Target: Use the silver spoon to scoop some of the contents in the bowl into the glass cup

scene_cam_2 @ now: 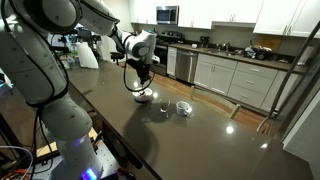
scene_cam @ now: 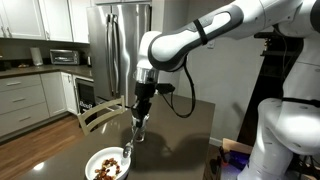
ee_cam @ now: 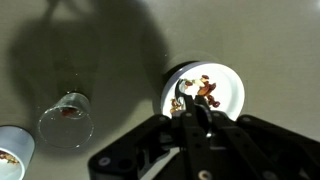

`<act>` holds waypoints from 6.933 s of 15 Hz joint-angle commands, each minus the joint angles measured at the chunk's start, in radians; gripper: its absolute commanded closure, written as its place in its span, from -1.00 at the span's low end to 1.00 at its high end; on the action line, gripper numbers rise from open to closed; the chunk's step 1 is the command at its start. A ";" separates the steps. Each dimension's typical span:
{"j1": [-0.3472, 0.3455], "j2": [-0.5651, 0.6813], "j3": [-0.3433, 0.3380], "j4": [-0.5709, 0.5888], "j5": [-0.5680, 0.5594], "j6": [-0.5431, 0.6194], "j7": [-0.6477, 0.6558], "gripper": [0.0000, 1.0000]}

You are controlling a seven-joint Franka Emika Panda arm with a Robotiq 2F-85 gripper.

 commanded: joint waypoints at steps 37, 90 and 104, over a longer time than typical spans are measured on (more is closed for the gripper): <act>-0.078 0.255 0.027 0.148 0.108 0.094 -0.213 0.92; -0.164 0.335 -0.004 0.157 0.607 -0.092 -0.615 0.92; -0.160 0.310 -0.022 0.162 0.591 -0.082 -0.609 0.92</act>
